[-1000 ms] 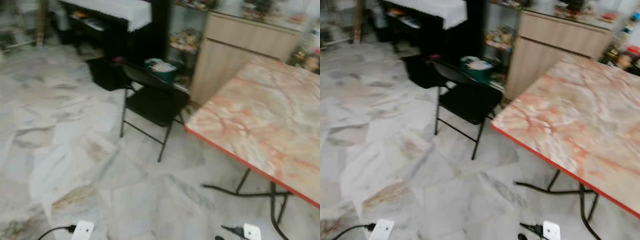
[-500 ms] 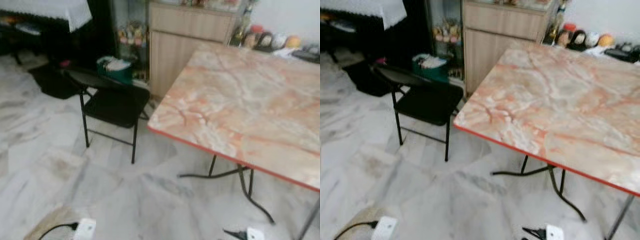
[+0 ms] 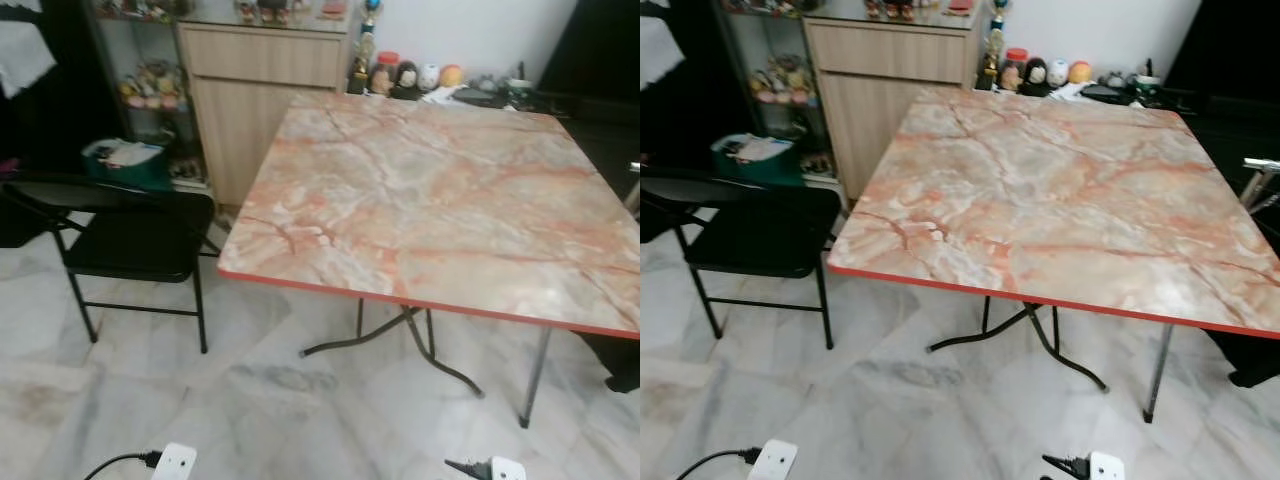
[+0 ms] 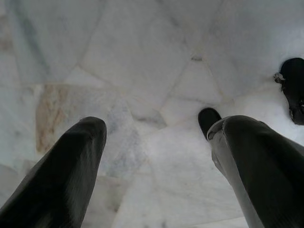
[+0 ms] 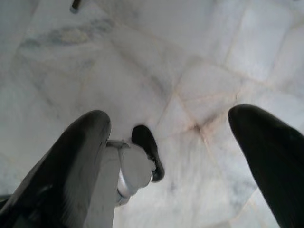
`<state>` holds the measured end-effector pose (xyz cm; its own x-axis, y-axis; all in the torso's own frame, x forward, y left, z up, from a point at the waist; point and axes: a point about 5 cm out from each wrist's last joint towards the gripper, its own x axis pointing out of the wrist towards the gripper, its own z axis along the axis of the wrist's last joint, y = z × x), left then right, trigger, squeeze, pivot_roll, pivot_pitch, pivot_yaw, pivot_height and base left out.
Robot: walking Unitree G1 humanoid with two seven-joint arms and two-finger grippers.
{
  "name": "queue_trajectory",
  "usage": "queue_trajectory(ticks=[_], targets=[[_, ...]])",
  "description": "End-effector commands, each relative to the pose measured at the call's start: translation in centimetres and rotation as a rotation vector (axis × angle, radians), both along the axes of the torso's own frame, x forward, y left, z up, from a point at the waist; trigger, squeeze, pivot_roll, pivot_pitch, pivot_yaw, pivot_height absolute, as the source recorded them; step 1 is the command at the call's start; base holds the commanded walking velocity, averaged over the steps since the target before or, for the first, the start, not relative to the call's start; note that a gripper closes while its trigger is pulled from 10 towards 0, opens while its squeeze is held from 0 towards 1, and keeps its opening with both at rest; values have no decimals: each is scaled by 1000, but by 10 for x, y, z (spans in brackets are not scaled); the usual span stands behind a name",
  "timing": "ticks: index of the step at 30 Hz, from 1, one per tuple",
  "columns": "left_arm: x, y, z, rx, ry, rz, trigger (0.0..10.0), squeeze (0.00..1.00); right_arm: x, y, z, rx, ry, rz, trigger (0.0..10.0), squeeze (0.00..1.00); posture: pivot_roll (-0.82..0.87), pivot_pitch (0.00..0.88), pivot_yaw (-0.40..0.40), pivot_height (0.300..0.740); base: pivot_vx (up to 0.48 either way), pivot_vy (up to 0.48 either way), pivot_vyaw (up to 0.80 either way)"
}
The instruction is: Hang hanger
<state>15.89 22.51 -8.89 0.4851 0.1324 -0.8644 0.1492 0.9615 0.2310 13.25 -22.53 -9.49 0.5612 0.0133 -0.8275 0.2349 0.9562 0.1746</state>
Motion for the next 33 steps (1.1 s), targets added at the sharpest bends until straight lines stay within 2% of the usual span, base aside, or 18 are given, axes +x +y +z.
queue_trajectory(ticks=[1,17,25,33], targets=[[1,0,0,7,7,-33,10000,0,0,-1,0,-5,1,3,10000,0,-44,0,-26,740,0,0,-769],[2,0,1,10,2,-37,10000,0,1,-2,1,-5,-6,-8,10000,0,-39,0,-30,740,0,0,-756],[4,-1,1,14,0,-41,10000,0,3,-3,2,-6,-24,-26,10000,0,-42,0,-33,740,0,0,0],[4,-1,1,11,3,-36,10000,0,4,-4,3,-6,-31,-28,10000,0,-48,0,-32,740,0,-264,0]])
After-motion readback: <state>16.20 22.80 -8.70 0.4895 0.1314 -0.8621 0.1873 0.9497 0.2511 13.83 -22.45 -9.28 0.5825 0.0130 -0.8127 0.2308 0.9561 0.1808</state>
